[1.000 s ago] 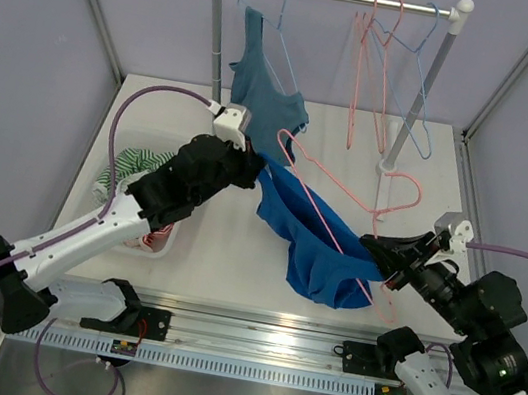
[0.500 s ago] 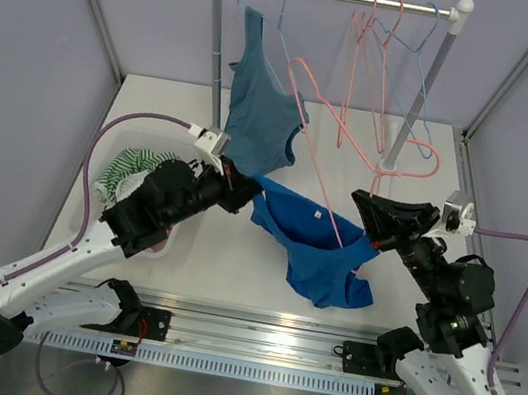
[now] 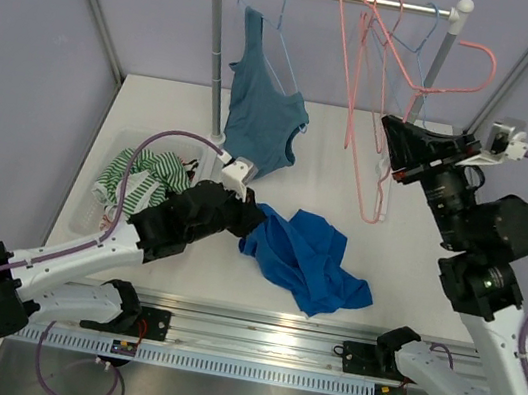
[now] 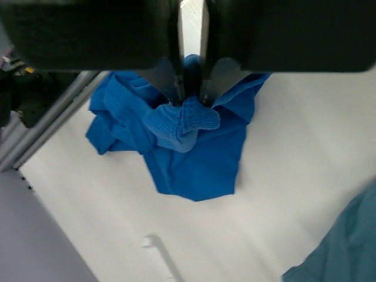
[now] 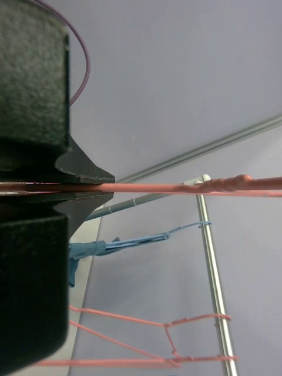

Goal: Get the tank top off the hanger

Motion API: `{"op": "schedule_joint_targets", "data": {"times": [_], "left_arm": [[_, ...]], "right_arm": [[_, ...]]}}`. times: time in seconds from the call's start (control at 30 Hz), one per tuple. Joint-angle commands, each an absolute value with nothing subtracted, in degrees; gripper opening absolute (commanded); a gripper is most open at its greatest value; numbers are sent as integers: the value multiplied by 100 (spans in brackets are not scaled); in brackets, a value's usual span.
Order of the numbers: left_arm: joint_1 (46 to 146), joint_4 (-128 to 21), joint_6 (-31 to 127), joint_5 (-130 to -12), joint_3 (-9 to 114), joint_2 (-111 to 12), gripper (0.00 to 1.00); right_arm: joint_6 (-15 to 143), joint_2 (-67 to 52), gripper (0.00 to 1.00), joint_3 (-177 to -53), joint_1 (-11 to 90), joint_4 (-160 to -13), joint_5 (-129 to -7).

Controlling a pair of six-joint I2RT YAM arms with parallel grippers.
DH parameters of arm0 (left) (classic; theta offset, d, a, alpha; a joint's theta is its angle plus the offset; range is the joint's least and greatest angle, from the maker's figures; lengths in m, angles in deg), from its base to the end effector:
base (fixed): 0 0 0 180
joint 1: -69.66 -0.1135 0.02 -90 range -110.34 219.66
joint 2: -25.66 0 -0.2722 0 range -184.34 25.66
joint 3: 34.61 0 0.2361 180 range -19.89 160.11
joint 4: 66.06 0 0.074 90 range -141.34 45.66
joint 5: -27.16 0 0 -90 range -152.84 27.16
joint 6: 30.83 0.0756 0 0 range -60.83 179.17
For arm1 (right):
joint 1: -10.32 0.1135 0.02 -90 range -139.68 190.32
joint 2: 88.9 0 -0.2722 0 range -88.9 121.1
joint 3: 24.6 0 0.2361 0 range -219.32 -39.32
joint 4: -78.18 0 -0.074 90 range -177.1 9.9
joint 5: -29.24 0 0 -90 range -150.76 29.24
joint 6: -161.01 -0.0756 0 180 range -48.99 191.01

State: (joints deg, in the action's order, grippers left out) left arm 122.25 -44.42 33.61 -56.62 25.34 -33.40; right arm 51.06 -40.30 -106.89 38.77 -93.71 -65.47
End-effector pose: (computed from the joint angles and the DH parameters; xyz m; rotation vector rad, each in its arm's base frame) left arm 0.1618 -0.1981 0.2978 0.3974 1.9767 -0.7920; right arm 0.1475 0.0870 0.5131 -0.1613 1.1498 0.7973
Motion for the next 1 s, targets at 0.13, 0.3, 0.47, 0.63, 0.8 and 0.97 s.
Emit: {"op": "schedule_joint_targets", "data": {"times": [0.13,0.3,0.47,0.63,0.8,0.97], "left_arm": [[12283,-4044,3465,-5115,2897,-3306,51],[12353,-3456,3623,-5019,3213,-2875,86],[12415,-2482,3544,-4456,3670,-2340,99],[12424,-1672,3544,-4263,4197,-2083,99],[12424,-951,3772,-4122,4304,-1855,99],[12424,-765,3904,-3999,4076,-1372,99]], "right_arm": [[5633,-3204,0,-12342,3906,-6347,-6005],[5651,-2747,0,-12808,3906,-5960,-5831],[5861,-1947,0,-13449,3906,-5686,-5453],[6195,-973,0,-14432,3906,-5572,-5066],[6643,64,0,-15672,3906,-5424,-4750],[7066,1434,0,-17270,3898,-5011,-4837]]}}
